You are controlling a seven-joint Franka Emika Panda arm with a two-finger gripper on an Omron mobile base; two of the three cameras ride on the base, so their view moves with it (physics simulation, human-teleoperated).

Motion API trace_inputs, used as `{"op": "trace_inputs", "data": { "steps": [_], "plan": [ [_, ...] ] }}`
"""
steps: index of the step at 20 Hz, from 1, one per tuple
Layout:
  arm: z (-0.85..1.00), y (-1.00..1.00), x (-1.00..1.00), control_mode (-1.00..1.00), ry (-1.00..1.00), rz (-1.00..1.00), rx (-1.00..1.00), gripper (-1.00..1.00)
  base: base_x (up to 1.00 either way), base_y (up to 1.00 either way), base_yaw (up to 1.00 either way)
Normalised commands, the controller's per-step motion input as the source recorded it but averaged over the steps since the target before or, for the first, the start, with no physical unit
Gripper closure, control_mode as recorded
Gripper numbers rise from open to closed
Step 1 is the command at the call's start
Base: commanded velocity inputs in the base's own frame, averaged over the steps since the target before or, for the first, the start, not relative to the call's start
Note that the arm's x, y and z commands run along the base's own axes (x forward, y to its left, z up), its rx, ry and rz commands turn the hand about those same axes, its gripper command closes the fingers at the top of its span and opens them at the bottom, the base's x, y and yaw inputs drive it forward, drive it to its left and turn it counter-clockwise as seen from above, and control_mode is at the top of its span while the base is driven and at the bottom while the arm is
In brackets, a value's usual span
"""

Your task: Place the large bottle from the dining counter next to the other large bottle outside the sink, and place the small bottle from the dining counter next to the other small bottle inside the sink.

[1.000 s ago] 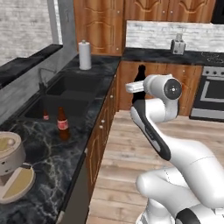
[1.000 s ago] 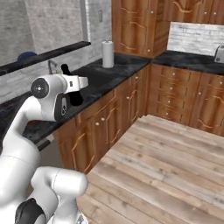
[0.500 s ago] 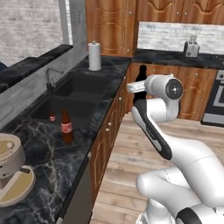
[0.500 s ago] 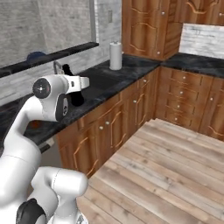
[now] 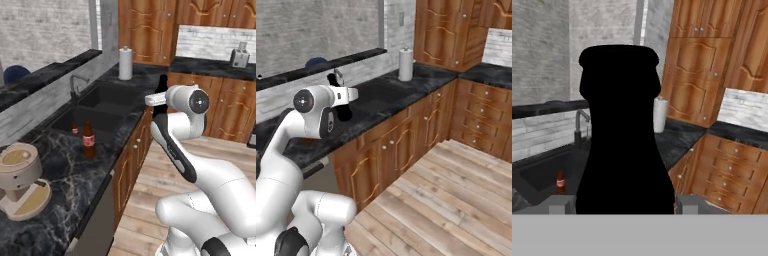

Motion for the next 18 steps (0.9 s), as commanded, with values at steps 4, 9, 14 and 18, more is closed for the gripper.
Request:
{"op": "trace_inputs", "data": {
  "steps": [4, 9, 14, 18],
  "plan": [
    [0.0, 0.0, 0.0, 1.0, 0.0, 0.0, 0.0, 1.0, -0.04, 0.44, 0.17],
    [0.0, 0.0, 0.0, 1.0, 0.0, 0.0, 0.0, 1.0, -0.13, 0.54, 0.16],
    [0.0, 0.0, 0.0, 1.0, 0.0, 0.0, 0.0, 1.0, -0.66, 0.44, 0.05],
    [0.0, 0.0, 0.0, 1.0, 0.0, 0.0, 0.0, 1.0, -0.45, 0.26, -0.01]
  ]
}}
